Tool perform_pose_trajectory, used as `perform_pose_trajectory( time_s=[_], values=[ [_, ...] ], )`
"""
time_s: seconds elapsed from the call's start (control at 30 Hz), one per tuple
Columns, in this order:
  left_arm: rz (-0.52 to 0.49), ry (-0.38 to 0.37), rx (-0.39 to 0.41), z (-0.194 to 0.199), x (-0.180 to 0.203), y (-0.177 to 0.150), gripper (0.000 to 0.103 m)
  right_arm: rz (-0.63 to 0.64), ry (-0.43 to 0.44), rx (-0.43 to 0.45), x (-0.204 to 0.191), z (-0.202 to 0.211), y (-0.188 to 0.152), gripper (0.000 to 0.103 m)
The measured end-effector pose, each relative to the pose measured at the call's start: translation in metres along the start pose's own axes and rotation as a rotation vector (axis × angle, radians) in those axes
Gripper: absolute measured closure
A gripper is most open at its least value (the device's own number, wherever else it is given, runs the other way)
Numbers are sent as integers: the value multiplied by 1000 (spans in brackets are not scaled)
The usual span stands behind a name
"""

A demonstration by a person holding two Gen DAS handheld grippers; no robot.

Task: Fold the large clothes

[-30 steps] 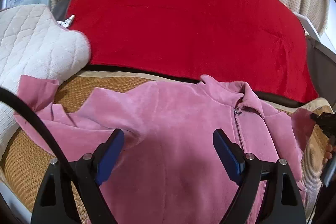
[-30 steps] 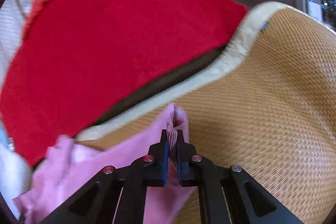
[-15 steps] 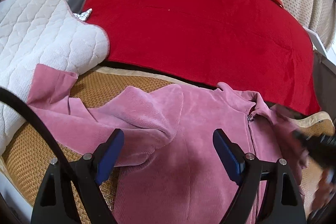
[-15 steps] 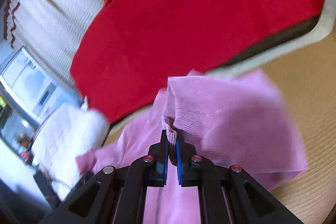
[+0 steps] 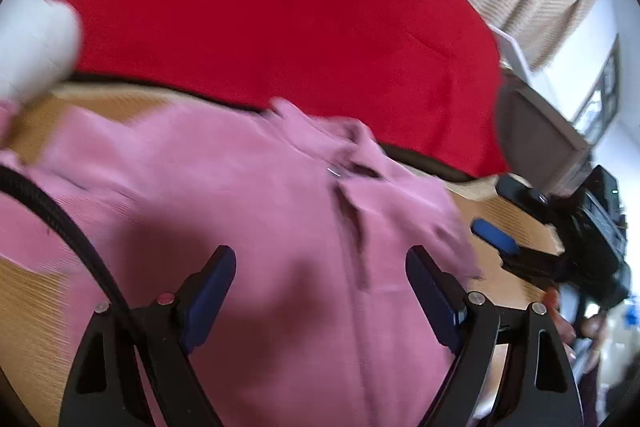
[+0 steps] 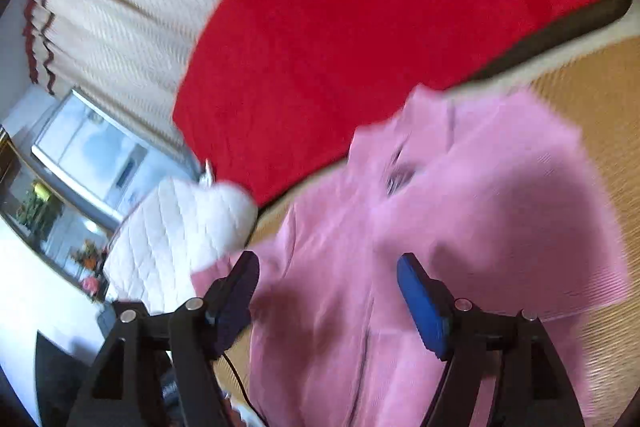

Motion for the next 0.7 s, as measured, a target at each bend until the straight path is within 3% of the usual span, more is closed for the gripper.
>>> perform_pose_trajectory(
  time_s=[0.07,0.2,0.4,0.5,0.63,0.7],
  values=[
    [4,-35,-38,-15,14,-8,16,-6,-82,67,20,23,13,32],
    [-28,-55,-63,-42,35,-12,16,-108,-213,115,71,47,25,60],
    [-44,-68,-106,-79,48,-9,19,-119,-287,100,90,46,29,60],
    [-80,-102,-131,-91,57,-12,43,-118,-295,82,92,39,27,60],
    [-134,-54,-144,-108,55,-11,78,-126,-299,76,99,34,25,60],
    [-123,-54,-140,-107,52,-10,88,-130,-301,72,102,31,25,60]
  ],
)
Point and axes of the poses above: each gripper's, at about its wrist camera, not at the fingertips, and z roughly against the way its jaws point, x to its right, y to its top, the point moved 6 cm from there along -z, roughly the way its jaws point, and after that the axes turned 9 degrees about x, right-handed, at the moved point
